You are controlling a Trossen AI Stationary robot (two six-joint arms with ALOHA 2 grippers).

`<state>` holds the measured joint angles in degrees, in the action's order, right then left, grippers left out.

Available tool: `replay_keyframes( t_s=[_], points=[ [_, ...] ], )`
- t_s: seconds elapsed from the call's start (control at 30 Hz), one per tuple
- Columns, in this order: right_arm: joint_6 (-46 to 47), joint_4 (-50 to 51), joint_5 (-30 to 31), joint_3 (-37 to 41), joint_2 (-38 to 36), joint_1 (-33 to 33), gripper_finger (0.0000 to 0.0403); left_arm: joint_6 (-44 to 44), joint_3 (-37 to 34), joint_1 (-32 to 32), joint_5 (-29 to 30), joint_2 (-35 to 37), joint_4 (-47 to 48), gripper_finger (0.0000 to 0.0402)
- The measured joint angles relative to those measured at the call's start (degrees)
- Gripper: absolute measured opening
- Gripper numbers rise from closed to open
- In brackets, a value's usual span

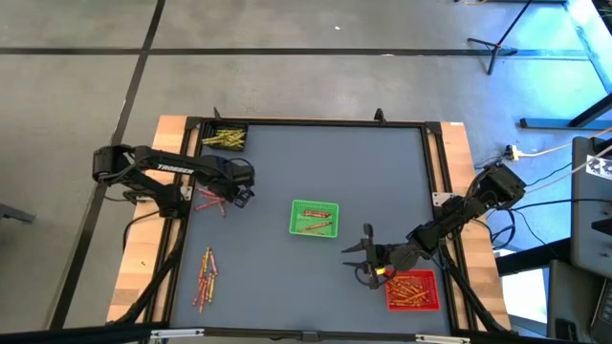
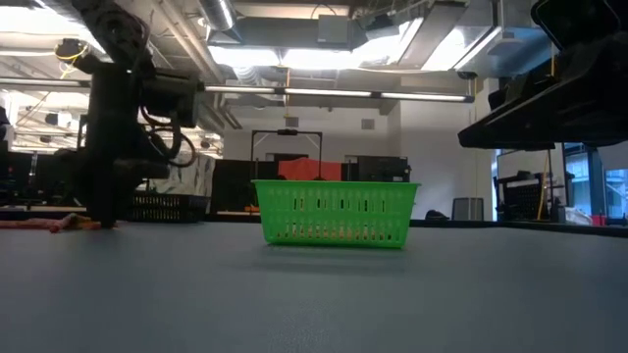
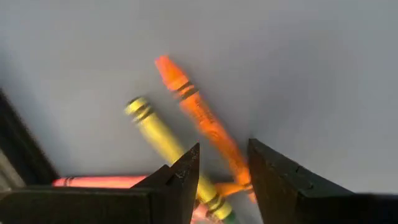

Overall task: Sort crayons
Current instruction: Put the orange crayon into the red bin

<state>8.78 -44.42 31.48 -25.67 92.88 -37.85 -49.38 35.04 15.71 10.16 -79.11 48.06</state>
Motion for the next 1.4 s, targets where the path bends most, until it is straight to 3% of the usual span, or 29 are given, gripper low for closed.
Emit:
replay_keyframes(
  t_s=[0.47,0.83,1.0,1.27,1.4],
  points=[
    [-0.02,-0.04,0.0,0.0,0.0,0.0,0.0143,1.65,-1.39,-0.33,-0.26,0.11,-3.92,0.0116],
    [-0.02,-0.07,0.0,0.0,0.0,0.0,0.0143,3.35,-1.37,-0.4,-0.55,0.11,-4.4,0.0015],
    [-0.04,-0.07,0.0,0.0,0.0,0.0,0.0143,4.99,-1.19,-1.43,0.25,0.21,-4.37,0.0009],
    [1.72,-1.08,-1.4,-0.57,0.0,0.0,0.0143,6.46,4.71,-8.8,3.46,1.76,-4.54,0.0017],
    [1.75,-2.21,-2.62,-1.51,-0.03,-0.02,0.0143,6.68,8.04,-14.8,7.87,4.13,-5.74,0.0017]
  ],
)
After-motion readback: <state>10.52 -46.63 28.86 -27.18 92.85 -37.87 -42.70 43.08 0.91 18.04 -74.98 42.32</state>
